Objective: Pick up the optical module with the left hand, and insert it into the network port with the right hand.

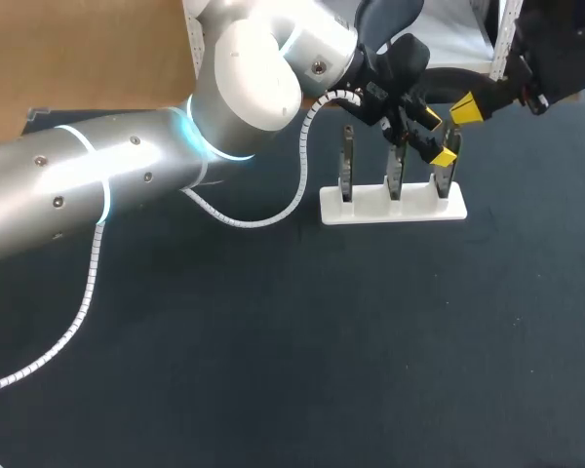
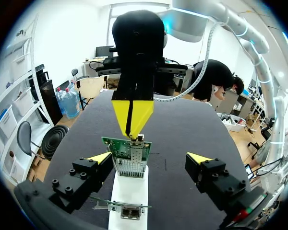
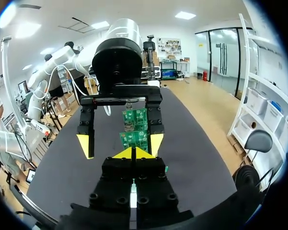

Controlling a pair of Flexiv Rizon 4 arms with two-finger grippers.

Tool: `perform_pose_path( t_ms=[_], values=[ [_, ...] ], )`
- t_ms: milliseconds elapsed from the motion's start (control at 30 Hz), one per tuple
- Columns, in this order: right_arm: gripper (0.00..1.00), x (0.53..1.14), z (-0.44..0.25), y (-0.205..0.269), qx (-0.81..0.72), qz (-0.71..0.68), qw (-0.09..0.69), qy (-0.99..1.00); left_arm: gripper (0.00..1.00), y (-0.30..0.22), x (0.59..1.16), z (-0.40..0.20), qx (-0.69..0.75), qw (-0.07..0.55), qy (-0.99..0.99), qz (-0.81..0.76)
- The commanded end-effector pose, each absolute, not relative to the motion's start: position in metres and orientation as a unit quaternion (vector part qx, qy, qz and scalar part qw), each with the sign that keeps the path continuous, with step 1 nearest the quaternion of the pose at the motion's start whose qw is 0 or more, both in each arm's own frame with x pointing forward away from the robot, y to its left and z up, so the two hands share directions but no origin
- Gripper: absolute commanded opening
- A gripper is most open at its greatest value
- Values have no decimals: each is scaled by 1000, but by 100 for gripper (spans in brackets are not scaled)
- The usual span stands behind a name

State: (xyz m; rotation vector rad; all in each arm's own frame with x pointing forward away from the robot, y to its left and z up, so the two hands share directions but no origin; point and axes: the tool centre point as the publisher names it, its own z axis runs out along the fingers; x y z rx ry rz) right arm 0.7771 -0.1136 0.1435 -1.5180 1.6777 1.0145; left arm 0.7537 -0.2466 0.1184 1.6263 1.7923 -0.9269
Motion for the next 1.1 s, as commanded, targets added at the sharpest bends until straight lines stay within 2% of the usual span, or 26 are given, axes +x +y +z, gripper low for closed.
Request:
perform_pose_path(
  t_ms=[33,1100],
  values=[
    [0,779,148,-115,-580,385,332,636,100,-246,752,119,603,272,667,-342],
    [0,792,194,-126,-576,330,404,629,100,-241,776,180,602,368,635,-314]
  ],
)
